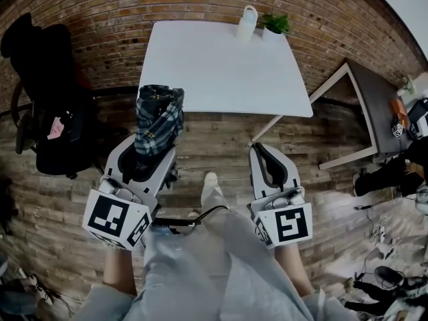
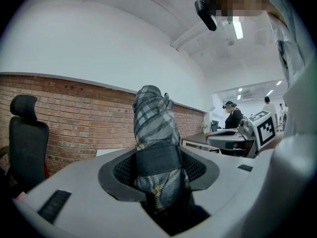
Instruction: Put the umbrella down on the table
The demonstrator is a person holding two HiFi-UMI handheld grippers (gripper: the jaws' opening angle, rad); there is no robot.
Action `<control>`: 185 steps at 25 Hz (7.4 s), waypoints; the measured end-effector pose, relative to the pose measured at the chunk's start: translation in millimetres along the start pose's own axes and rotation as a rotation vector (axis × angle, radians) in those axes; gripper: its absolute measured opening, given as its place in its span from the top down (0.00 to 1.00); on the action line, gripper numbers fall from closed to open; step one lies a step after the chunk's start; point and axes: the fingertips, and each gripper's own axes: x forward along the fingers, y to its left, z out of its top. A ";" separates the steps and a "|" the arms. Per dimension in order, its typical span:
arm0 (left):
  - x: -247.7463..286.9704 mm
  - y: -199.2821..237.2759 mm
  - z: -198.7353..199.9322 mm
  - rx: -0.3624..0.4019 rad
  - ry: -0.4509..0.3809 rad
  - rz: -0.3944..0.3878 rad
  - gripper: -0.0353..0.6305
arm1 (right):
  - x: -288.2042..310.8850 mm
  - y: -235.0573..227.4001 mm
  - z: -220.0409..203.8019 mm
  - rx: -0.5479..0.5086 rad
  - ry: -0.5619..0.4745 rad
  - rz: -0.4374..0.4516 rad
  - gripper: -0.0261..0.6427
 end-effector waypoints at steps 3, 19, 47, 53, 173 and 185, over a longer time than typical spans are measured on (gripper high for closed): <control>2.6 3.2 -3.7 0.004 -0.010 0.013 0.60 | 5.9 -2.7 -4.6 -0.006 -0.012 0.005 0.88; 151.4 86.0 13.4 -0.029 0.003 0.099 0.60 | 172.2 -100.2 -13.1 0.008 -0.021 0.111 0.88; 343.8 156.2 44.1 -0.049 0.070 0.159 0.60 | 336.4 -228.0 -19.6 0.048 0.002 0.203 0.88; 352.2 167.3 53.1 -0.023 0.074 0.133 0.60 | 350.9 -229.4 -6.3 0.042 -0.022 0.184 0.88; 370.8 219.8 47.4 0.177 0.078 0.166 0.91 | 391.5 -199.0 11.3 0.009 -0.007 0.132 0.88; 367.1 221.1 42.3 0.172 0.086 0.164 0.91 | 390.3 -186.1 9.3 -0.002 0.003 0.154 0.88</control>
